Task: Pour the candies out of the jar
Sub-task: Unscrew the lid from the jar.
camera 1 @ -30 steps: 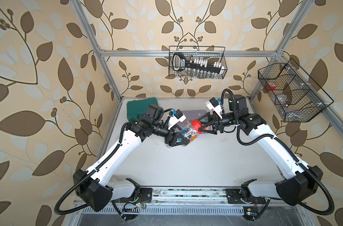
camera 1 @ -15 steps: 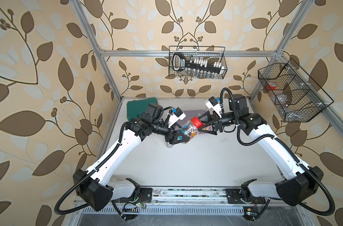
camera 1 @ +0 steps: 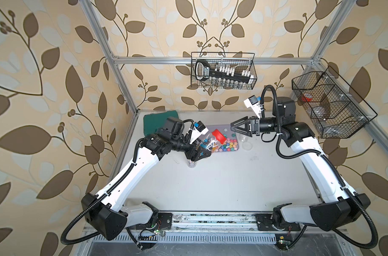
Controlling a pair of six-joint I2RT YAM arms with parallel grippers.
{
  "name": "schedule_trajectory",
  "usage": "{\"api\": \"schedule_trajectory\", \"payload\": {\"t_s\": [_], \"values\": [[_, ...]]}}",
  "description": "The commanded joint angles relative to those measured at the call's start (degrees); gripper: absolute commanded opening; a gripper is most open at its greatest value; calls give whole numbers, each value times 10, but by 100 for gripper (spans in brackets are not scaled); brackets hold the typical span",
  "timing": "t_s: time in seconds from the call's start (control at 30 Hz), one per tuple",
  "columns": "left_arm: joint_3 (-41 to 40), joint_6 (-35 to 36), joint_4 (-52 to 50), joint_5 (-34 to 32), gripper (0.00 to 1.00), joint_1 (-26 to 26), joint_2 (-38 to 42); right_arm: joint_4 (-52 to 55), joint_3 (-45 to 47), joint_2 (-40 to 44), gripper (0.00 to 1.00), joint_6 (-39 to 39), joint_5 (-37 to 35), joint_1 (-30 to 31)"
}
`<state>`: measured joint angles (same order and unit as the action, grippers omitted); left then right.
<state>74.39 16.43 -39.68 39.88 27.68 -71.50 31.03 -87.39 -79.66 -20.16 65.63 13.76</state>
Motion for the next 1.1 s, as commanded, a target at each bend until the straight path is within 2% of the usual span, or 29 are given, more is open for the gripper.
{"api": "schedule_trajectory", "payload": {"t_s": [0.0,0.1,0.37,0.8,1.07], "values": [[22,32,-1,-45,68,0,33,90,-36,-50,92,-30,-9,0],[13,43,1,-73,67,8,43,135,-48,-77,92,-11,-22,1],[3,76,-26,-134,67,41,46,140,-56,-105,92,-10,-22,32],[2,79,-27,-133,67,50,39,143,-74,-148,89,-17,-37,77],[2,79,-25,-138,67,52,32,148,-72,-153,82,-12,-33,88]]}}
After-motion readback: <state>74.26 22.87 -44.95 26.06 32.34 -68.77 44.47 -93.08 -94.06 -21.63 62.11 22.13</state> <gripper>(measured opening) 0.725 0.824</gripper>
